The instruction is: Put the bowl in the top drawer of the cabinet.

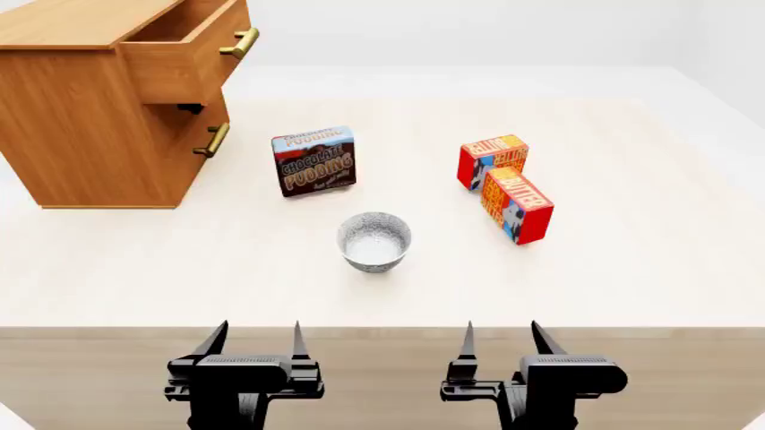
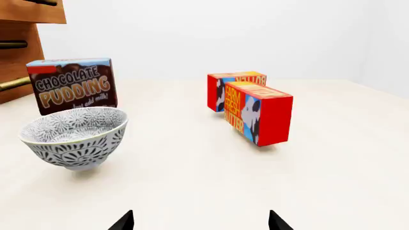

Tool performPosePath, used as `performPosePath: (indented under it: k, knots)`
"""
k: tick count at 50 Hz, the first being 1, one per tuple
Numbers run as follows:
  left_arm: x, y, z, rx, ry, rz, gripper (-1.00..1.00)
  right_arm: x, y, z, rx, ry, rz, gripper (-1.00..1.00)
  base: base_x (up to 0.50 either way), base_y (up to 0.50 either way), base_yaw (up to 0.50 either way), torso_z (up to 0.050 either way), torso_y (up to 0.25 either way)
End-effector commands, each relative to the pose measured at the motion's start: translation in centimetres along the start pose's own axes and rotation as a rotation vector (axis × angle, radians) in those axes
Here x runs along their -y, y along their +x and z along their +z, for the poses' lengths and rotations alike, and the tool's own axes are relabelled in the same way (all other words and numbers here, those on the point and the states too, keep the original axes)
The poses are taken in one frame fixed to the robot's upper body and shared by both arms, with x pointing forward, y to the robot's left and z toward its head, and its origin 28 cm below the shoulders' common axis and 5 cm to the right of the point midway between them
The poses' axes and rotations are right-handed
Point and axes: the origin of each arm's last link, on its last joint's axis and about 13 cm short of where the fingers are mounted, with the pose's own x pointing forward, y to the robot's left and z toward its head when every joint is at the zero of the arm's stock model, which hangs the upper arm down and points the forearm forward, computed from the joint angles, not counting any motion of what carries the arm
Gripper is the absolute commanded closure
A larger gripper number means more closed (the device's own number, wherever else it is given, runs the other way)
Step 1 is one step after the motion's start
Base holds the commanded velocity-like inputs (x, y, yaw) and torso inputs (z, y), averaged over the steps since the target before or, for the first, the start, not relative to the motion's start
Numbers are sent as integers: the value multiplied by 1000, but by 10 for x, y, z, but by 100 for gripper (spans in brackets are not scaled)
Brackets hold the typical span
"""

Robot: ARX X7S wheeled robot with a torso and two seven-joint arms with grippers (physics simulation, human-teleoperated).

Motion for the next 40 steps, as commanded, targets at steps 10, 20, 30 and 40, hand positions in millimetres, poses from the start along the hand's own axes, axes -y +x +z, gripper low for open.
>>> performPosePath:
  k: [10,20,30,40]
  knots:
    - [-2,-9,0,-48,-68,-92,-100,-4,-10,-1,-114,3,11,-100,0,0,0,0,0]
    - [-4,-12,-1,-80,-83,-106,-100,-9,-16,3,-100,-52,67,-100,0,350,0,0,0]
    - [-7,-12,-6,-99,-111,-118,-100,-12,-17,1,-108,-64,91,-100,0,500,0,0,0]
    - [-5,-3,10,-49,-84,-182,-100,-9,-11,4,-143,-54,80,-100,11,405,0,27,0]
